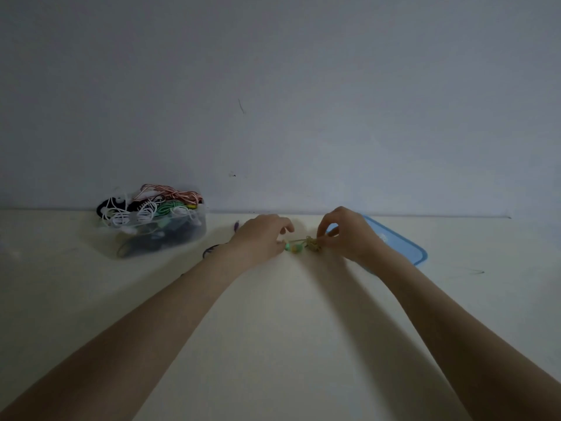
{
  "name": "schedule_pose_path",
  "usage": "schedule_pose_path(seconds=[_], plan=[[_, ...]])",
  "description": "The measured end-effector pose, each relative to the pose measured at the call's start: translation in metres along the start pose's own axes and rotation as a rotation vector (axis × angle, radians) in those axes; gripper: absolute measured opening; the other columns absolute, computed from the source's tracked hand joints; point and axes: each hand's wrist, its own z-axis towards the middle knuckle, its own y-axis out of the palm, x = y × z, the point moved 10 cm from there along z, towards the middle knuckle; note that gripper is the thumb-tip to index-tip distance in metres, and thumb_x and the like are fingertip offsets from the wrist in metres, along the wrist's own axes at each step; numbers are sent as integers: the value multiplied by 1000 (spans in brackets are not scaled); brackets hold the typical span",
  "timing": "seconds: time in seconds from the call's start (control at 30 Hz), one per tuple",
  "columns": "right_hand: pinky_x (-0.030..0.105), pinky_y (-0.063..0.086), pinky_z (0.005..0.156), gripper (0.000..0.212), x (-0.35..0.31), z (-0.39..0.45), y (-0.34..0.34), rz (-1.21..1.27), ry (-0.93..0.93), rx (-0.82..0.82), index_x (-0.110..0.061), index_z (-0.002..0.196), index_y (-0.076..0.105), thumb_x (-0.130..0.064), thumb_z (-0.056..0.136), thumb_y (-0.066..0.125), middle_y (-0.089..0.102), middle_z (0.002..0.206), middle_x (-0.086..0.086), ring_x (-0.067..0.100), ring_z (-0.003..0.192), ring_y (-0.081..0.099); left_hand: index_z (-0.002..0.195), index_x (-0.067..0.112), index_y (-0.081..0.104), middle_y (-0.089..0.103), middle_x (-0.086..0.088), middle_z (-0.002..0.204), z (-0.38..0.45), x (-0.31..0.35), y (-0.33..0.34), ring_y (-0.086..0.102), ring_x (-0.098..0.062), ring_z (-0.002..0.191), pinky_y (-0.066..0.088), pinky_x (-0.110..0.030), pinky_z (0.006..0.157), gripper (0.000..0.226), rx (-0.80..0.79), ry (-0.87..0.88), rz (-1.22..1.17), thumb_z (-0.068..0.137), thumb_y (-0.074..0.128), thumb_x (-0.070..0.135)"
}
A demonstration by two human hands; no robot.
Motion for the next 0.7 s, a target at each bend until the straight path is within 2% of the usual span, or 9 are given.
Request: schedule_pose_path(seconds=[0.1, 0.17, 0.2, 0.27, 0.33, 0.4, 0.5, 0.6, 0.7], plan=[[20, 45, 65, 6, 2, -2, -15, 56, 18, 161, -12, 76, 63, -9, 81, 64, 61, 83, 2, 16, 75, 60, 104, 17, 66, 60, 3, 95, 0, 0, 4, 59, -16, 92, 43, -23, 75, 20, -47, -4, 27, 86, 58, 13], [17, 46, 60, 14, 0, -5, -11, 265, 36, 160, -15, 70, 61, -7, 80, 66, 62, 68, -3, 11, 59, 58, 97, 16, 68, 64, 2, 95, -1, 1, 4, 59, -14, 87, 45, -23, 75, 14, -52, -3, -20, 85, 62, 17], [20, 48, 63, 14, -2, -7, -3, 366, 47, 130, -15, 69, 61, -6, 79, 67, 62, 64, -3, 11, 57, 57, 93, 16, 69, 65, 2, 93, -1, 1, 3, 59, -13, 83, 46, -25, 75, 10, -38, -4, -73, 84, 64, 19], [29, 51, 68, 12, -1, -10, 15, 570, 85, 66, -12, 71, 62, -5, 79, 68, 65, 62, 0, 14, 56, 60, 81, 20, 67, 66, 8, 83, -1, -1, -3, 58, -5, 72, 46, -25, 72, 2, 37, -37, -257, 82, 68, 23], [32, 53, 71, 8, 4, -12, 24, 748, 117, 55, -8, 75, 63, -5, 80, 68, 68, 65, 5, 18, 60, 63, 75, 24, 64, 63, 14, 74, 0, -2, -9, 56, 2, 65, 45, -20, 67, 8, 119, -69, -422, 81, 69, 21], [28, 54, 72, 6, 10, -13, 24, 933, 135, 67, -1, 78, 63, -2, 82, 66, 69, 67, 10, 17, 61, 64, 73, 24, 63, 63, 12, 73, 0, -1, -11, 59, -1, 69, 47, -17, 71, 13, 160, -77, -552, 81, 69, 16], [21, 56, 74, 8, 17, -14, 25, 1194, 171, 54, 5, 79, 62, 5, 86, 58, 68, 65, 9, 14, 64, 65, 73, 25, 61, 65, 4, 76, 1, 1, -4, 63, -10, 73, 51, -25, 78, 19, 194, -94, -739, 80, 70, 10], [18, 55, 74, 9, 22, -14, 28, 1283, 192, 33, 5, 79, 62, 6, 86, 56, 67, 66, 9, 13, 66, 66, 71, 24, 60, 66, 0, 77, 2, 1, 3, 63, -13, 73, 53, -28, 74, 18, 257, -114, -800, 80, 70, 12], [17, 55, 71, 10, 27, -13, 26, 1342, 224, 51, 4, 79, 62, 9, 84, 56, 67, 67, 8, 12, 66, 67, 73, 22, 61, 61, 8, 74, 1, 2, 2, 55, 0, 65, 46, -16, 61, 13, 358, -95, -718, 80, 69, 14]])
